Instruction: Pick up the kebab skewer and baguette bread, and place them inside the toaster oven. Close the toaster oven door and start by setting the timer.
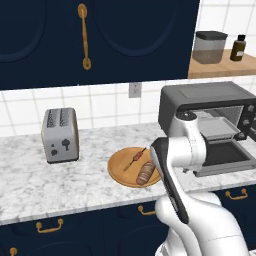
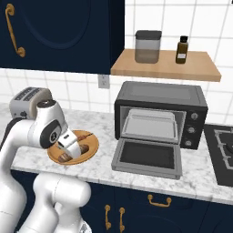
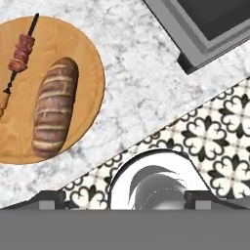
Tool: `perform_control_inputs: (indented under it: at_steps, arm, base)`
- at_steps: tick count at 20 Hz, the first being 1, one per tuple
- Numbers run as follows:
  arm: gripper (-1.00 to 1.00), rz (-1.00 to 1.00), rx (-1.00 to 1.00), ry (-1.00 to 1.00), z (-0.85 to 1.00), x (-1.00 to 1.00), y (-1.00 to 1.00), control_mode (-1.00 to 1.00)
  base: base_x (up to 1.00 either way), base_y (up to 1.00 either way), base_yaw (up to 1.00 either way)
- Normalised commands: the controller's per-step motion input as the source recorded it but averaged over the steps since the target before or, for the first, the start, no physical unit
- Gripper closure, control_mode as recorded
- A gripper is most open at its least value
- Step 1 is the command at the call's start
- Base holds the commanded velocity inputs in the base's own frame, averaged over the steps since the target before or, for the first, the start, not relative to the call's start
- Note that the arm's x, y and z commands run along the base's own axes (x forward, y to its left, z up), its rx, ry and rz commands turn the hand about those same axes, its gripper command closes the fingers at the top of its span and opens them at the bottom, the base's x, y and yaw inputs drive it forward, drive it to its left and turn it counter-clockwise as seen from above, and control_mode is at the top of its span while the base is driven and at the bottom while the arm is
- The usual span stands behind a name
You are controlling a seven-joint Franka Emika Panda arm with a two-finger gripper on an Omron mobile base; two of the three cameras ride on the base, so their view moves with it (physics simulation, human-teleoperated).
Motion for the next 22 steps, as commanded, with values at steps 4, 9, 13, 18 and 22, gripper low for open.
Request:
perform_control_inputs:
  at_steps: [4,9,13,18,22]
  arm:
    - [-1.00,-0.10,0.20,0.04,-0.27,0.51,0.50,-1.00]
    - [-1.00,-0.14,0.01,0.12,-0.08,0.54,0.38,-1.00]
    - [-1.00,-0.06,-0.01,0.16,-0.29,0.38,0.00,-1.00]
    - [-1.00,0.00,0.00,0.07,-0.40,0.21,0.26,-1.00]
    - [-1.00,0.00,0.00,0.01,-0.54,0.02,0.41,-1.00]
  base:
    - [0.00,0.00,0.00]
    - [0.00,0.00,0.00]
    - [0.00,0.00,0.00]
    - [0.00,0.00,0.00]
    - [0.00,0.00,0.00]
